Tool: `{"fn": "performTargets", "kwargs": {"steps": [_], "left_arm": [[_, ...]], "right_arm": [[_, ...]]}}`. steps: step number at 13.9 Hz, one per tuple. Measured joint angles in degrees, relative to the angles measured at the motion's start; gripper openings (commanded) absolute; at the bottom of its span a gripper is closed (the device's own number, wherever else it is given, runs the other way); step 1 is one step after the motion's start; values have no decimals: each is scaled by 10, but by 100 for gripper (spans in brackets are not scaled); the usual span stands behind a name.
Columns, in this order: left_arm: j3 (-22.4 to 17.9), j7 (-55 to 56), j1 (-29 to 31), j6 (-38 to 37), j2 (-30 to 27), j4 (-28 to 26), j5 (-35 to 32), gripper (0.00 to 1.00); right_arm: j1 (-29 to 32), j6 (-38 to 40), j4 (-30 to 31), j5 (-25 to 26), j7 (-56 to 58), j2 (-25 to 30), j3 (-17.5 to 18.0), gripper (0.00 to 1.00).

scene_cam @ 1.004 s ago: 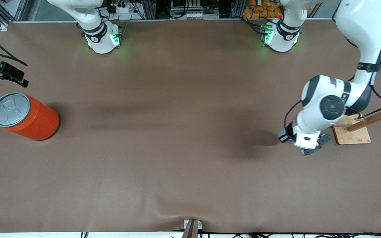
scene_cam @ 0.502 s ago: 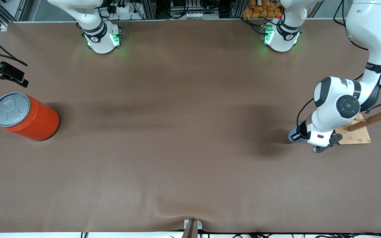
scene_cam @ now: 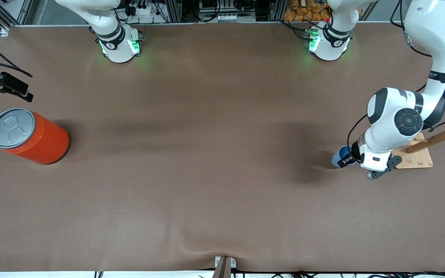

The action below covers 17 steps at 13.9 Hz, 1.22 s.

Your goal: Flip cup

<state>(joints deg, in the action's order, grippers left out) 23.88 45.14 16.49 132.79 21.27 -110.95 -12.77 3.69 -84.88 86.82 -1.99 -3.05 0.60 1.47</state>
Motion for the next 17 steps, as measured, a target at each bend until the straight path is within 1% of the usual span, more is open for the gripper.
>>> {"fn": "performTargets", "kwargs": {"steps": [2, 5, 8, 10, 15, 16, 17], "left_arm": [[3, -1, -1, -77, -24, 48, 0, 100], [18, -17, -1, -195, -69, 128, 0, 100], [22, -84, -1, -287, -101, 189, 0, 100], [22, -136, 0, -326, -115, 215, 0, 100], [17, -239, 3, -370, -155, 238, 0, 100], [13, -252, 2, -384, -161, 247, 2, 100], [0, -270, -5, -393, -168, 255, 8, 100]], "right_arm": [[0, 0, 0, -1, 0, 0, 0, 100], [0, 0, 0, -2, 0, 0, 0, 100], [0, 0, 0, -2, 0, 0, 0, 100], [0, 0, 0, -2, 0, 0, 0, 100], [0, 1, 0, -2, 0, 0, 0, 100], [0, 1, 0, -2, 0, 0, 0, 100], [0, 1, 0, -2, 0, 0, 0, 100]]}}
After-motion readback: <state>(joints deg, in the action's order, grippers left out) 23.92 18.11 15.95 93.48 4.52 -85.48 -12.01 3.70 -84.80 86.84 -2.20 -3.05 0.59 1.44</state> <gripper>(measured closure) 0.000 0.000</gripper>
